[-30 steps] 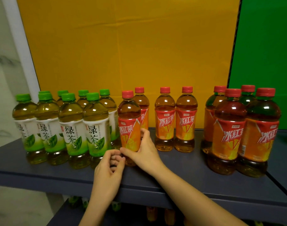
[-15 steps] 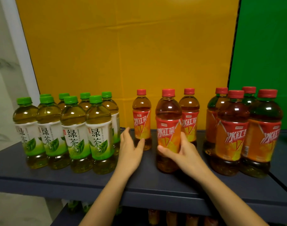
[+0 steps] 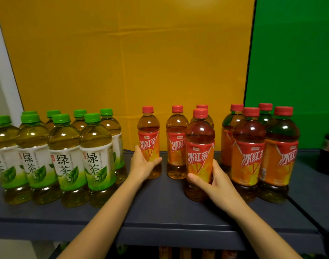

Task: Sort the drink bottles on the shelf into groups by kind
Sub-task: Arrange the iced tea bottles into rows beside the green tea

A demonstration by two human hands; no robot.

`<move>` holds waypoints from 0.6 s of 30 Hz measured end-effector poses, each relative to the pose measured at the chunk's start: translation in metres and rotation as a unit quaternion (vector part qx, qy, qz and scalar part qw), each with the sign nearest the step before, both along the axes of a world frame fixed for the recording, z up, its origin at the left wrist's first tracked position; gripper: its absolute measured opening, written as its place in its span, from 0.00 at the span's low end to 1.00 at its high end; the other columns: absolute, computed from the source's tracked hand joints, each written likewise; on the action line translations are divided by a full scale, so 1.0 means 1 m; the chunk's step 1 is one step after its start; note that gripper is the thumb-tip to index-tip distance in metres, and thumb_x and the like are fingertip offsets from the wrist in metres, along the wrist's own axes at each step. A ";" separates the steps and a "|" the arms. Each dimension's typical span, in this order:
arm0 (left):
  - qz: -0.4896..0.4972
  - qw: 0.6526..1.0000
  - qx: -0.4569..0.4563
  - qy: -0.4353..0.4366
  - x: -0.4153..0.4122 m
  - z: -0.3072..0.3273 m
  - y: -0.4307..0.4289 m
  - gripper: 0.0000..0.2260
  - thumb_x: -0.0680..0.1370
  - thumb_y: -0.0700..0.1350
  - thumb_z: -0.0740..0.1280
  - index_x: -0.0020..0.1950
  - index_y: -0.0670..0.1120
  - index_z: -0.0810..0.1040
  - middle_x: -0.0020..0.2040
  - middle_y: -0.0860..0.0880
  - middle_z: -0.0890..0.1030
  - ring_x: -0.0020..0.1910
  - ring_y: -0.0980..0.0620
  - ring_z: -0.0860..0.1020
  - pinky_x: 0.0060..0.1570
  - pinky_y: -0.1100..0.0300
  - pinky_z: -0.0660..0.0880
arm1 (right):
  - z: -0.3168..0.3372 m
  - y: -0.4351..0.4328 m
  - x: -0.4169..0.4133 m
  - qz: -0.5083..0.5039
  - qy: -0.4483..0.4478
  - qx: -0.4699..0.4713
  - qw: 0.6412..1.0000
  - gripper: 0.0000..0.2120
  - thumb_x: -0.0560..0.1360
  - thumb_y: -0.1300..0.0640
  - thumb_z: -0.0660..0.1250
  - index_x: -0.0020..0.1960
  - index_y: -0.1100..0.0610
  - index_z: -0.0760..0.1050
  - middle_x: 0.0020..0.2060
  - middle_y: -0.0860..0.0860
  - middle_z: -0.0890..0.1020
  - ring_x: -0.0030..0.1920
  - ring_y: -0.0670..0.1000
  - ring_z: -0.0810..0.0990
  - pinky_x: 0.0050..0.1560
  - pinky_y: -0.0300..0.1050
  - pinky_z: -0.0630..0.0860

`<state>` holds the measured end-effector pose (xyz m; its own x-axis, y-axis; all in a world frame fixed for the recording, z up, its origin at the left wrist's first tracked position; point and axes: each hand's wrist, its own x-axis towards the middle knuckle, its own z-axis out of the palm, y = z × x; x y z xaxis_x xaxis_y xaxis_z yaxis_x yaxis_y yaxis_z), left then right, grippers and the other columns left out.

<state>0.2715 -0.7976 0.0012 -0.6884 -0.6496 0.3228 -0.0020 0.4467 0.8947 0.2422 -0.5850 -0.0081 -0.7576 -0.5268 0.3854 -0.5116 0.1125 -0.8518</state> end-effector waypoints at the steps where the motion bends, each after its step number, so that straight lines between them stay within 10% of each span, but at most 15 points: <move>1: -0.005 1.000 -0.002 0.004 0.004 -0.001 0.001 0.32 0.68 0.43 0.75 0.66 0.44 0.63 0.63 0.44 0.73 0.62 0.45 0.72 0.59 0.54 0.69 | -0.002 0.001 0.000 -0.013 0.014 -0.002 1.000 0.32 0.66 0.42 0.68 0.66 0.45 0.61 0.59 0.41 0.73 0.59 0.41 0.73 0.58 0.37 0.71; 18: -0.210 0.976 -0.023 0.046 0.041 -0.010 0.051 0.25 0.69 0.45 0.74 0.58 0.60 0.64 0.58 0.61 0.75 0.54 0.70 0.75 0.48 0.73 0.73 | -0.015 0.006 0.013 -0.152 0.149 -0.010 0.977 0.35 0.70 0.41 0.61 0.72 0.51 0.54 0.60 0.41 0.66 0.60 0.39 0.66 0.54 0.27 0.65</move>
